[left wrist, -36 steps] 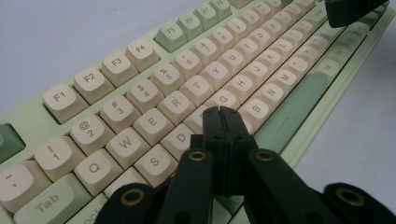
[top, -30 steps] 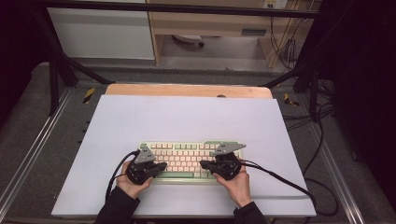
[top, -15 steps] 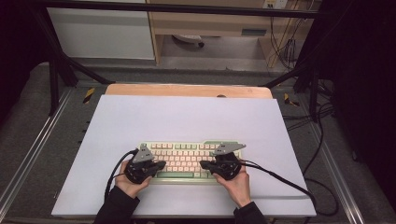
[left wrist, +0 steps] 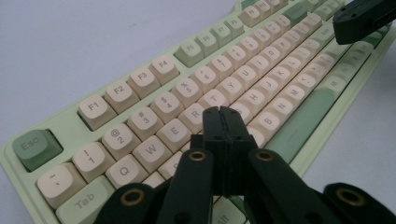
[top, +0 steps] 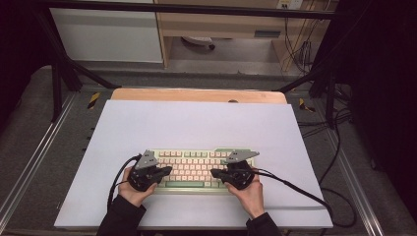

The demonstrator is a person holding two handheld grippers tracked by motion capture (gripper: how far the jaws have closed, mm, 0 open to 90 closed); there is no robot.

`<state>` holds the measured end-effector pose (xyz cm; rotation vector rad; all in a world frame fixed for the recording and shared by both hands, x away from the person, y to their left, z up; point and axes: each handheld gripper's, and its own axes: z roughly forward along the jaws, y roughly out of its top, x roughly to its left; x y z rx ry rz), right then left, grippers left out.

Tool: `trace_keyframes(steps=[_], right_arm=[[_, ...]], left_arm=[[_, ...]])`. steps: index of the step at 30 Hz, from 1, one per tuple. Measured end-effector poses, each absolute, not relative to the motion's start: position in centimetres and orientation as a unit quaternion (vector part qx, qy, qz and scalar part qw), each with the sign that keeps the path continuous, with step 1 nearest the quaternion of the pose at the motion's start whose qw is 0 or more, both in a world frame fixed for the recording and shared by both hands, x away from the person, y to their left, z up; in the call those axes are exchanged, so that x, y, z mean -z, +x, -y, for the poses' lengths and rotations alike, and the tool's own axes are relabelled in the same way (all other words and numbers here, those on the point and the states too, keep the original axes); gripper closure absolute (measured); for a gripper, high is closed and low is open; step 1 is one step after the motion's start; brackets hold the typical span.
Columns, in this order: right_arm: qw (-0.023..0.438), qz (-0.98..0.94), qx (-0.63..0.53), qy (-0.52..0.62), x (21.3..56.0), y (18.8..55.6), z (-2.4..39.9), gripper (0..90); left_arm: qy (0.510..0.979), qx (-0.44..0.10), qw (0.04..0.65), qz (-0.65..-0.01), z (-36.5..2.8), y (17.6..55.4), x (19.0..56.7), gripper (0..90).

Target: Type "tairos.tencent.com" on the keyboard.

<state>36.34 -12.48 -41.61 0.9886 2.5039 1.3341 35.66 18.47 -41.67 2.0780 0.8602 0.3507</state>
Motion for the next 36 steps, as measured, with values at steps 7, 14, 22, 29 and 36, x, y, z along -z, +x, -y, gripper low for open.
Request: trace_keyframes(steps=[7, 14, 22, 29, 36], right_arm=[[0.067, -0.831, -0.442, 0.329, 41.6, 36.3, 12.4, 90.0], [0.066, -0.832, -0.441, 0.329, 41.7, 36.4, 12.4, 90.0], [0.066, -0.833, -0.441, 0.328, 41.7, 36.4, 12.4, 90.0], [0.065, -0.833, -0.441, 0.328, 41.7, 36.4, 12.4, 90.0], [0.066, -0.833, -0.441, 0.327, 41.8, 36.4, 12.4, 90.0]], left_arm=[[0.822, -0.147, 0.419, -0.355, -18.5, 36.2, 41.7, 90.0], [0.821, -0.157, 0.412, -0.364, -18.2, 37.0, 42.1, 90.0], [0.818, -0.16, 0.406, -0.375, -18.1, 37.6, 42.6, 90.0], [0.821, -0.16, 0.4, -0.374, -18.0, 37.8, 42.9, 90.0], [0.822, -0.161, 0.4, -0.372, -18.0, 37.8, 43.0, 90.0]])
